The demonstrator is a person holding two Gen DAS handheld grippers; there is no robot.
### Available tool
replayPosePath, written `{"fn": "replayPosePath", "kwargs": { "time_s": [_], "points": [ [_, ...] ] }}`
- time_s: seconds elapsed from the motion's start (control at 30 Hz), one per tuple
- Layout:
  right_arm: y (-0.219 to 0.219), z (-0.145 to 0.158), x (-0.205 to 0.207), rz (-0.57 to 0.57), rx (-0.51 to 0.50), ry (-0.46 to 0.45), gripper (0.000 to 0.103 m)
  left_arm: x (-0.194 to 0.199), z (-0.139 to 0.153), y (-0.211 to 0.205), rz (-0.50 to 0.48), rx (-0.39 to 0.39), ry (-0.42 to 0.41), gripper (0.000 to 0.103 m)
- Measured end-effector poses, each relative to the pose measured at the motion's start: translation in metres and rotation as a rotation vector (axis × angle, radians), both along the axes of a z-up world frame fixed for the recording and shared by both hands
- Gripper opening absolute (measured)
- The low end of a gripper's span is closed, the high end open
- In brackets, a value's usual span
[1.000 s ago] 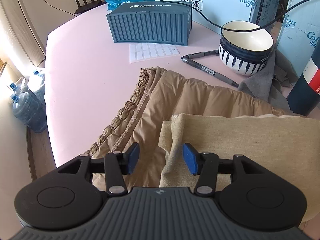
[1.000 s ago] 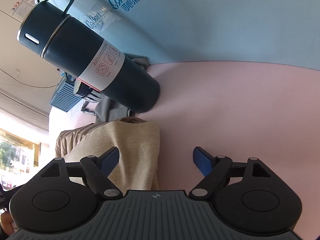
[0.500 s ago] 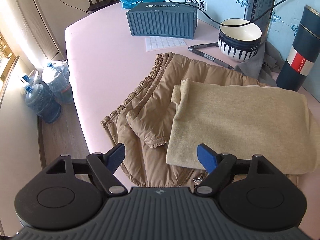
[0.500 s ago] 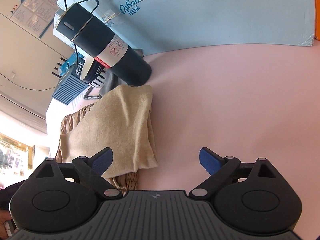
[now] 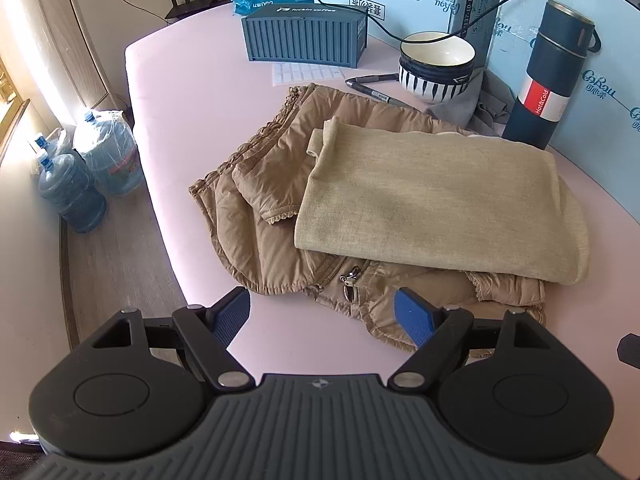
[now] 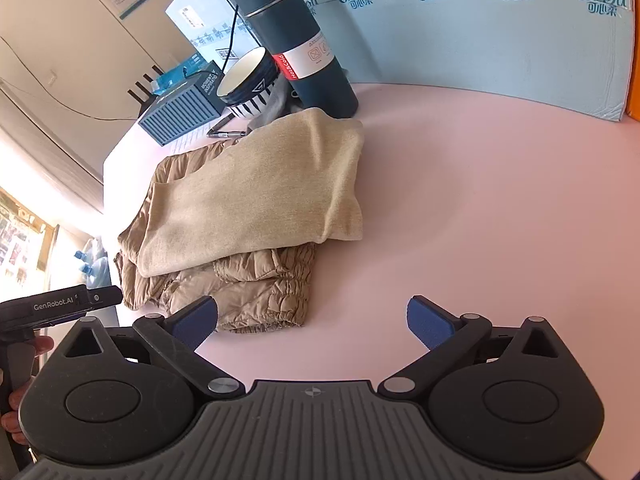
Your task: Fold clothes
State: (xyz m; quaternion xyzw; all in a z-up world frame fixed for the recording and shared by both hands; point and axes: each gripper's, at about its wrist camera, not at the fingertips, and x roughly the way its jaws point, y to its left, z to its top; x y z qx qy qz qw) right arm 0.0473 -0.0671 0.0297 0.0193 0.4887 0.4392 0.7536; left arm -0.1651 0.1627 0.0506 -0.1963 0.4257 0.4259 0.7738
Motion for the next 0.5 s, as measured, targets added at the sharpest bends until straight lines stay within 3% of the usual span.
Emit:
{"fn": "replayPosePath", "kwargs": {
  "time_s": [0.5],
  "points": [
    [0.011,0.013,-0.027,0.080,0.032,-0.027,0.103,-0.003,0.012,-0.023,-0.035,0.060,-0.010,0.082]
  ]
}}
